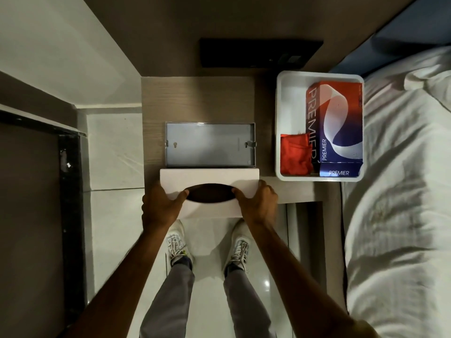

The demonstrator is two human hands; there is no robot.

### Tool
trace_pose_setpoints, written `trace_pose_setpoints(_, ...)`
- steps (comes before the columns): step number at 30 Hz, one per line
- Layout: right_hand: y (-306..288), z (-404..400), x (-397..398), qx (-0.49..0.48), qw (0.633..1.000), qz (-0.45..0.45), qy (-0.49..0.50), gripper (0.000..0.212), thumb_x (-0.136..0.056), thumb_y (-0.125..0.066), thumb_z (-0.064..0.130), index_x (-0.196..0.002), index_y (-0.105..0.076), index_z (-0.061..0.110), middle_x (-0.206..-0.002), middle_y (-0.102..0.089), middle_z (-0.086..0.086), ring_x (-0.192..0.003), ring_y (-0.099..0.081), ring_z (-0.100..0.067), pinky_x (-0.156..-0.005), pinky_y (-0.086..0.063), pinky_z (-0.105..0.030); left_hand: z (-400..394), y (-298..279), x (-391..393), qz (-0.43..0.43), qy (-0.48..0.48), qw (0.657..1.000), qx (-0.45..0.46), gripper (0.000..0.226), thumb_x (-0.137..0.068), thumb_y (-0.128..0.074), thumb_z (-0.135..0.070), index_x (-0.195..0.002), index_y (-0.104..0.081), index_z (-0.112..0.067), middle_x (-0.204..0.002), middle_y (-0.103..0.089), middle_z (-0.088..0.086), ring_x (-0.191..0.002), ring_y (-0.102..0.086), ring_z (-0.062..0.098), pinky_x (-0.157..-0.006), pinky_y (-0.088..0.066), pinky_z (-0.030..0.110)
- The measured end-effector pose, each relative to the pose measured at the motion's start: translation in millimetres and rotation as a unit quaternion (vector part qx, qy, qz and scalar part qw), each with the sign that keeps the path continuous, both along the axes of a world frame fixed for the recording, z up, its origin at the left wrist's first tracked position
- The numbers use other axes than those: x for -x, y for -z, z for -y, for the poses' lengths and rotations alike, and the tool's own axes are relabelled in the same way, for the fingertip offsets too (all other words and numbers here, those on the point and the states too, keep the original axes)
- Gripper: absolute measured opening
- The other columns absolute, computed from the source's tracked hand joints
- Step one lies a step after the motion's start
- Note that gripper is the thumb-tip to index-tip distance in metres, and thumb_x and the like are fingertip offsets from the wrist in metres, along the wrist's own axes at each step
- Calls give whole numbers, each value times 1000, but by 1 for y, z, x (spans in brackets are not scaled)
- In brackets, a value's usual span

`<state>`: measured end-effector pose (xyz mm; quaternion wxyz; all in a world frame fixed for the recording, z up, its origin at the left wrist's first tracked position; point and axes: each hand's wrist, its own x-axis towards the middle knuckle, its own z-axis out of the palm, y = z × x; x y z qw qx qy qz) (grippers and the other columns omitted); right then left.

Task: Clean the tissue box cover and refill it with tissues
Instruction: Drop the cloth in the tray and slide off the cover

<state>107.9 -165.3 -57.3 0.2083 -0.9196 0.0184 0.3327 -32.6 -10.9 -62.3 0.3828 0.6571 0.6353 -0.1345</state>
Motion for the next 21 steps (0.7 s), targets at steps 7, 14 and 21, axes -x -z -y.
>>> trace_pose_setpoints(7,1,-12,-16,1,1000,7,-27,80,-82,-76,58,-143,-50,13,-139,-59,-11,-130,-54,-31,-104,-49,-44,-4,3,-10,11,-11,1000,-8,70,-80,-79,-52,-129,-57,-6,-132,-64,20,-126,-58,44,-99,-52,50)
trace_pose_setpoints(14,-33,37,-46,-33,978,181,-94,62,-94,-55,60,-141,-49,20,-135,-59,-6,-119,-60,-28,-91,-58,-46,6,-24,-4,55,40,994,-89,56,-91,-67,-43,-135,-54,-10,-132,-61,22,-124,-57,43,-99,-49,52)
trace_pose_setpoints(21,-21,107,-151,116,947,242,-174,92,-78,-74,59,-151,-36,18,-154,-38,-15,-142,-39,-35,-111,-44,-51,58,-49,-55,162,109,968,-159,42,-97,-60,-14,-138,-58,-12,-138,-56,17,-129,-55,35,-107,-47,45)
